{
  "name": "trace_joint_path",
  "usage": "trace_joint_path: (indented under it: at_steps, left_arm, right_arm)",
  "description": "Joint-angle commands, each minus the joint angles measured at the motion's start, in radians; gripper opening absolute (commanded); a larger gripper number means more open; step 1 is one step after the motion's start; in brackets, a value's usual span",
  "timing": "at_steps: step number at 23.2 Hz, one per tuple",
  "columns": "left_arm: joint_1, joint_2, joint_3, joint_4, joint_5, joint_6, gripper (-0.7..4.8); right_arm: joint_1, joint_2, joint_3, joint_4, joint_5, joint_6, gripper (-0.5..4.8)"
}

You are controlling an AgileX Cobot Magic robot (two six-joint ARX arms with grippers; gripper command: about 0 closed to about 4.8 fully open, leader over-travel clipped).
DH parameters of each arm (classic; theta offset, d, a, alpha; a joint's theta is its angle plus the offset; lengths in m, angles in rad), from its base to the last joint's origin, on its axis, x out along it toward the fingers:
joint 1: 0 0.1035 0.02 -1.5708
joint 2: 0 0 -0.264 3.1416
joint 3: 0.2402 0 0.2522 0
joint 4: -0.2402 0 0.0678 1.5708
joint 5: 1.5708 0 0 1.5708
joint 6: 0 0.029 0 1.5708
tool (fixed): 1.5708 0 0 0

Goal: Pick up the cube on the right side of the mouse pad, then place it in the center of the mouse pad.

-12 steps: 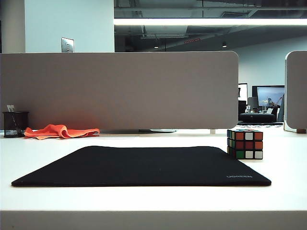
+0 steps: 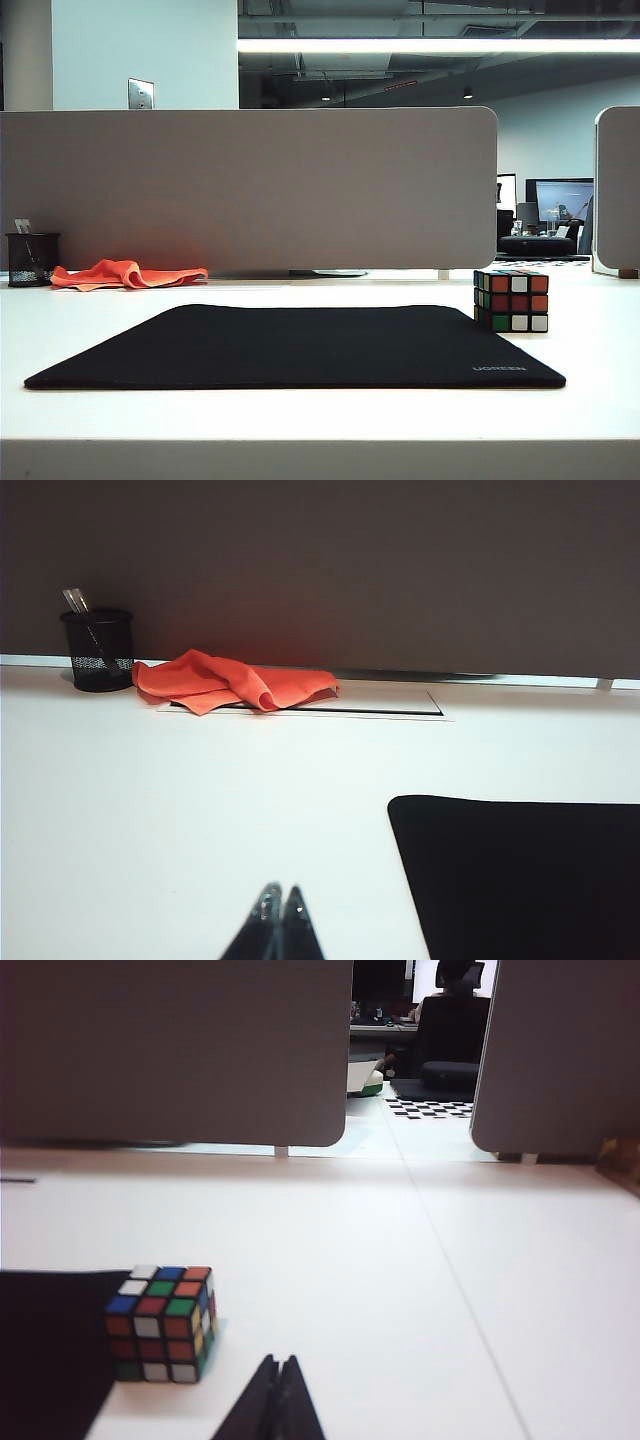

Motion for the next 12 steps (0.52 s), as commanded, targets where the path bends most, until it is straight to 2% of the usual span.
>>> trace_joint_path:
  at_steps: [1,5,12]
  left_arm:
    - [0.003,0.000,0.004,0.013,0.005,0.003,-0.06]
    - [0.003,0.000,0.005,0.013,0.004,0.003,-0.06]
    - [0.002,0.000,0.047,-0.006,0.009,-0.005,-0.06]
  right_arm:
    - [0.000,-0.001,0.003,0.056,0.006,0.145,-0.03]
    - [0.000,0.007,0.072,-0.054,0.006,0.227,-0.05]
    - [0.000,0.084,0.247,-0.243,0.005,0.220,-0.05]
